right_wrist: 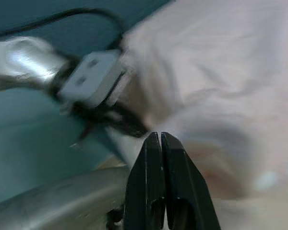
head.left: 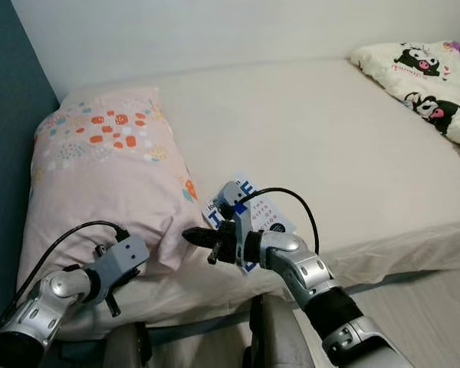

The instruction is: Clean up the room

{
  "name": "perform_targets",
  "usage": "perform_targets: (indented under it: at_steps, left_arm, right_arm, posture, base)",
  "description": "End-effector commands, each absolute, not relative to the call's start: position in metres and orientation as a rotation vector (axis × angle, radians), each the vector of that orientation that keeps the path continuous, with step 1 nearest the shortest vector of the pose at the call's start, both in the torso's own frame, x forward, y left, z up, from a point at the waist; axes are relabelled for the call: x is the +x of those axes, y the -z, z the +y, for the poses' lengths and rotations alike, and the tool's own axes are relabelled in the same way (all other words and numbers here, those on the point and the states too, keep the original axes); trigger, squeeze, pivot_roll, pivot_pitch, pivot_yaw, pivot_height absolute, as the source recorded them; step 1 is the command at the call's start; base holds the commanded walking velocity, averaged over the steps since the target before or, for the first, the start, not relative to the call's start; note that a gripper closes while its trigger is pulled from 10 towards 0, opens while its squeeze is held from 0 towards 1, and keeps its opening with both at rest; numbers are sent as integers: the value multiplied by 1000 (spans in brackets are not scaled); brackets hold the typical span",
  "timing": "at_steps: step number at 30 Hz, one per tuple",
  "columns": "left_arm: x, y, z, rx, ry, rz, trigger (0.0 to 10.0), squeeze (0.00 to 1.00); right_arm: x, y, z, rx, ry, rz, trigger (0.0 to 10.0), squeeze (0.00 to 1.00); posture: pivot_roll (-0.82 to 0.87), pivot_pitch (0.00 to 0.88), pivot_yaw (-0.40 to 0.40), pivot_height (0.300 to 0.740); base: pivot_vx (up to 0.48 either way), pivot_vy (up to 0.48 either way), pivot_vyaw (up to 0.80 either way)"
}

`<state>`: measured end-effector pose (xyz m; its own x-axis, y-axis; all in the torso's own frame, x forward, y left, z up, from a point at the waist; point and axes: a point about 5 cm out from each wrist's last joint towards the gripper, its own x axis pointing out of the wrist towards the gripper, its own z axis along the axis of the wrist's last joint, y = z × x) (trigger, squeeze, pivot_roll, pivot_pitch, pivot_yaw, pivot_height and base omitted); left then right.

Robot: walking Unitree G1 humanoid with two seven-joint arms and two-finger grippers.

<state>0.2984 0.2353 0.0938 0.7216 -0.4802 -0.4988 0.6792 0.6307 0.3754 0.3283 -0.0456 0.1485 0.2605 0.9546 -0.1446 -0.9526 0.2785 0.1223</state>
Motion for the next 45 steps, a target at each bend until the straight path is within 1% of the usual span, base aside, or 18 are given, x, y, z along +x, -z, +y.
perform_targets:
  at_steps: [1, 6, 11, 13, 14, 15, 16, 17, 18, 19, 20, 21, 26, 33, 34, 38, 39, 45]
  left_arm:
    - [293, -95, 240, 510, 690, 370, 0, 0]
    - [278, -111, 251, 320, 767, 330, 0, 0]
    - [267, -111, 253, 321, 835, 361, 0, 0]
    - [253, -85, 255, 491, 910, 504, 0, 0]
    - [253, -85, 255, 491, 910, 504, 0, 0]
    - [253, -75, 256, 560, 893, 541, 2275, 0]
    - [253, -75, 256, 560, 893, 541, 2275, 0]
    - [257, -67, 256, 622, 863, 546, 5176, 0]
    - [264, -61, 254, 663, 814, 547, 3922, 0]
    - [264, -61, 254, 663, 814, 547, 3922, 0]
    - [272, -54, 252, 741, 762, 547, 9922, 0]
    - [281, -50, 247, 806, 711, 531, 10000, 0]
    - [290, -47, 243, 846, 664, 521, 10000, 0]
    - [322, -59, 237, 967, 482, 490, 10000, 0]
    - [334, -71, 242, 1049, 418, 474, 10000, 0]
    - [345, -82, 243, 1102, 372, 446, 10000, 0]
    - [357, -97, 240, 1156, 325, 399, 10000, 0]
    - [374, -121, 234, 1209, 261, 334, 10000, 0]
  right_arm:
    - [323, -150, -41, 23, -1361, 216, 0, 0]
    - [318, -150, -44, 32, -1419, 237, 0, 0]
    - [315, -146, -45, 22, -1441, 258, 0, 0]
    - [317, -131, -51, -105, -1393, 310, 0, 0]
    - [317, -131, -51, -105, -1393, 310, 0, 0]
    - [322, -127, -54, -161, -1340, 315, 0, 0]
    - [322, -127, -54, -161, -1340, 315, 0, 0]
    - [327, -125, -56, -219, -1281, 299, 0, 0]
    - [334, -124, -58, -278, -1215, 284, 0, 0]
    - [334, -124, -58, -278, -1215, 284, 0, 0]
    - [340, -123, -61, -358, -1151, 267, 10000, 0]
    - [344, -121, -63, -446, -1105, 251, 10000, 0]
    - [348, -122, -64, -511, -1054, 222, 10000, 0]
    - [363, -129, -65, -668, -929, 124, 10000, 0]
    - [368, -130, -66, -719, -888, 117, 10000, 0]
    - [372, -130, -68, -783, -840, 116, 10000, 0]
    - [378, -132, -71, -866, -775, 98, 10000, 0]
    - [389, -145, -82, -967, -646, 69, 10000, 0]
  posture:
    - [-84, 319, -99, 587]
    - [-78, 313, -101, 587]
    - [-72, 310, -102, 587]
    - [-67, 313, -106, 587]
    - [-67, 313, -106, 587]
    - [-69, 315, -109, 587]
    - [-69, 315, -109, 587]
    - [-71, 317, -109, 587]
    - [-73, 320, -110, 587]
    - [-73, 320, -110, 587]
    - [-81, 324, -109, 587]
    - [-88, 324, -107, 587]
    - [-95, 325, -103, 587]
    - [-113, 334, -83, 587]
    - [-115, 335, -78, 587]
    - [-114, 338, -74, 587]
    - [-116, 341, -72, 587]
    - [-117, 341, -68, 587]
  base:
    - [0, 0, 0]
    - [0, 0, 0]
    - [0, 0, 0]
    - [0, 0, 0]
    - [0, 0, 0]
    - [0, 0, 0]
    - [0, 0, 0]
    - [0, 0, 0]
    - [0, 0, 0]
    - [0, 0, 0]
    - [0, 0, 0]
    - [0, 0, 0]
    - [0, 0, 0]
    - [0, 0, 0]
    - [0, 0, 0]
    - [0, 0, 0]
    - [0, 0, 0]
    - [0, 0, 0]
